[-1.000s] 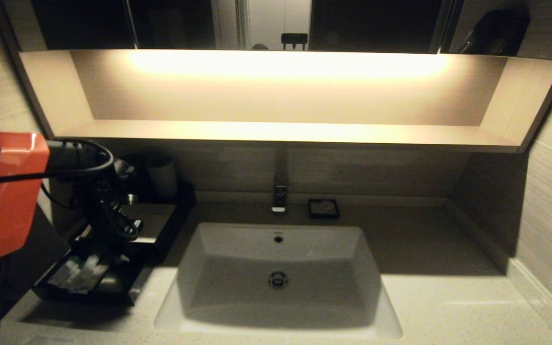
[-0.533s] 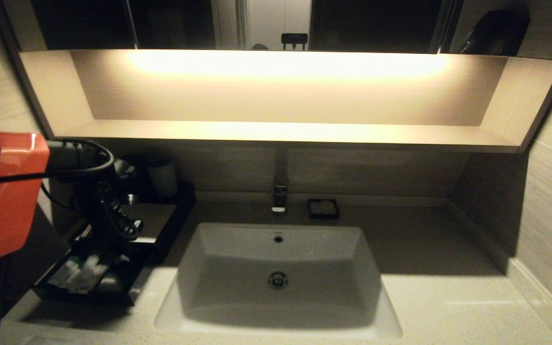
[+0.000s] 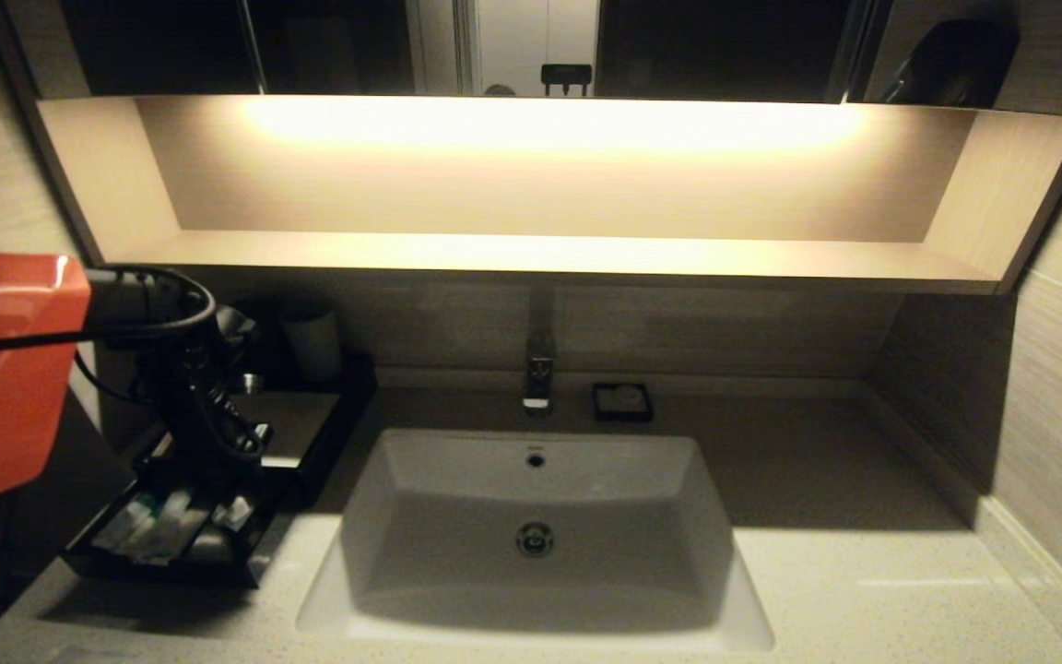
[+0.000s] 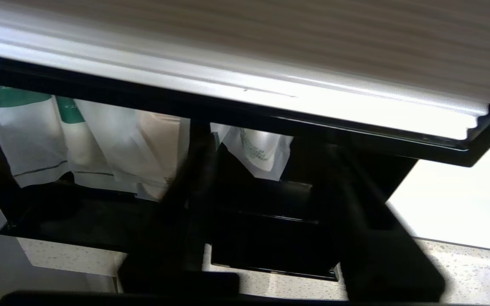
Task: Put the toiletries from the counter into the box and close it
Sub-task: Place the bathroom toiletry into the drawer
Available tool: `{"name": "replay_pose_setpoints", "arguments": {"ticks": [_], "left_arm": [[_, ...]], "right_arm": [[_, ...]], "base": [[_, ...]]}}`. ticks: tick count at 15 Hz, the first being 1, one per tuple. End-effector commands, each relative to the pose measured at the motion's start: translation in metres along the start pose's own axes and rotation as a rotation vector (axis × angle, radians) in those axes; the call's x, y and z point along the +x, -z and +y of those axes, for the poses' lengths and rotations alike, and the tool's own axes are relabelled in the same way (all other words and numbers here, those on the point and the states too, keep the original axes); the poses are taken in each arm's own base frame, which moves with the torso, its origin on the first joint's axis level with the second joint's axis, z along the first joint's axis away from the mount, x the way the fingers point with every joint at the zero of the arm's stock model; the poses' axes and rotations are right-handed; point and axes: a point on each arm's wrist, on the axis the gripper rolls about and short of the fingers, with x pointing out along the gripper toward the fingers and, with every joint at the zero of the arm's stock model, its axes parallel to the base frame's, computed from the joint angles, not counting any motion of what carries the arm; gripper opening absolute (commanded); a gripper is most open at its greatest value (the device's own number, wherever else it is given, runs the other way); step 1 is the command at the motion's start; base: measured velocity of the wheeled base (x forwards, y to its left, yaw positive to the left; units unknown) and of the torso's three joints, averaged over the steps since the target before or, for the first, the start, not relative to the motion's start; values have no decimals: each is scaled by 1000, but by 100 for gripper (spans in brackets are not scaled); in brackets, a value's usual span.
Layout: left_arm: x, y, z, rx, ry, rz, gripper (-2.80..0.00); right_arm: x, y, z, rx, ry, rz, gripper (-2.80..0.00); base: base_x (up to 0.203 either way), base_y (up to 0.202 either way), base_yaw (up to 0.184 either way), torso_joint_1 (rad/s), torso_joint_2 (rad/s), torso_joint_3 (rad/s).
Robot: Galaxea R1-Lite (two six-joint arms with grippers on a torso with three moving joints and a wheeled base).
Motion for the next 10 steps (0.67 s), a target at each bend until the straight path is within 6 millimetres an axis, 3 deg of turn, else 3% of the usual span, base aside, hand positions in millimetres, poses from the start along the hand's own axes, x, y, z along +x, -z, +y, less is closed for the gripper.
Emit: {"name": "replay_pose_setpoints", "arguments": {"ticks": [1,6,10], "left_arm": [[-1,1,1,-2,0,6,0],[-4,3,3,-10,0,9,0],[-18,13,5,-21,10,39,0]], "right_arm": [[0,0,0,0,0,0,-280],[0,0,0,0,0,0,-280],[0,0,0,0,0,0,-280]], "base": [[0,0,0,0,0,0],[0,0,0,0,0,0],[0,0,0,0,0,0]]}}
